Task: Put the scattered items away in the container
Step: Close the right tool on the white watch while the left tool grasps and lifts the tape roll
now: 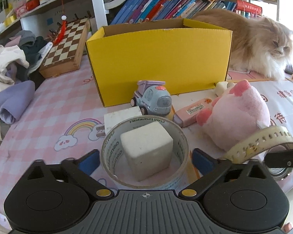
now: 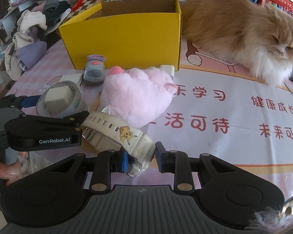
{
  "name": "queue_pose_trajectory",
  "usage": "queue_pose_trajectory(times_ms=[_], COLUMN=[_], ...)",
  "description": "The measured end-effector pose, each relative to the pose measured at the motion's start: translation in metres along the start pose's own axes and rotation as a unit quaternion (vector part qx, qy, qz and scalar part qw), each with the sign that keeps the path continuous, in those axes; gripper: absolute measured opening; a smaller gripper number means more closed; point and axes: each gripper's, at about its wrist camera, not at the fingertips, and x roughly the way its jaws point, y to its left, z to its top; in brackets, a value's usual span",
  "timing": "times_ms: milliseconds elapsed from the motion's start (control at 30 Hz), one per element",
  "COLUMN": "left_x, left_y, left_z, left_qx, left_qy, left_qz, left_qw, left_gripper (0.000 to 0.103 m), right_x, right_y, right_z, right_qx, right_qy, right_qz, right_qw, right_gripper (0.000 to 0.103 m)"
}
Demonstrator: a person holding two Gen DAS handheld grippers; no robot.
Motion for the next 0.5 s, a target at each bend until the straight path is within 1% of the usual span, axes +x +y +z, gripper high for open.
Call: queue_pose_trajectory(times_ms=[200, 233, 300, 500], left_x=[-0.008, -0.010, -0.015, -0.024], left_y=[0.008, 0.009, 0.009, 0.009], left_z=[-0.002, -0.003, -0.002, 0.000], left_qx=[-0.023, -0.025, -0.024, -0.022], left_qy=[-0.005, -0.008, -0.016, -0.032], left_qz=[-0.010, -0.013, -0.017, -0.022], left_qw=[0.9997, 0.9996, 0.9994, 0.9990], left_gripper=[0.085, 0.085, 0.085, 0.085], right_x=[-0.005, -0.006, -0.007, -0.011], right_y=[0.000, 0.000, 0.000, 0.000], right_z=[-0.004, -0.004, -0.004, -0.003], right_qx=[0.007, 0.008, 0.012, 0.021], right_qy=[-0.005, -0.006, -0.007, -0.009], right_qz=[-0.003, -0.002, 0.000, 0.006], right_qw=[1.000, 1.000, 1.000, 1.000], right_gripper=[0.024, 0.023, 0.021, 0.021])
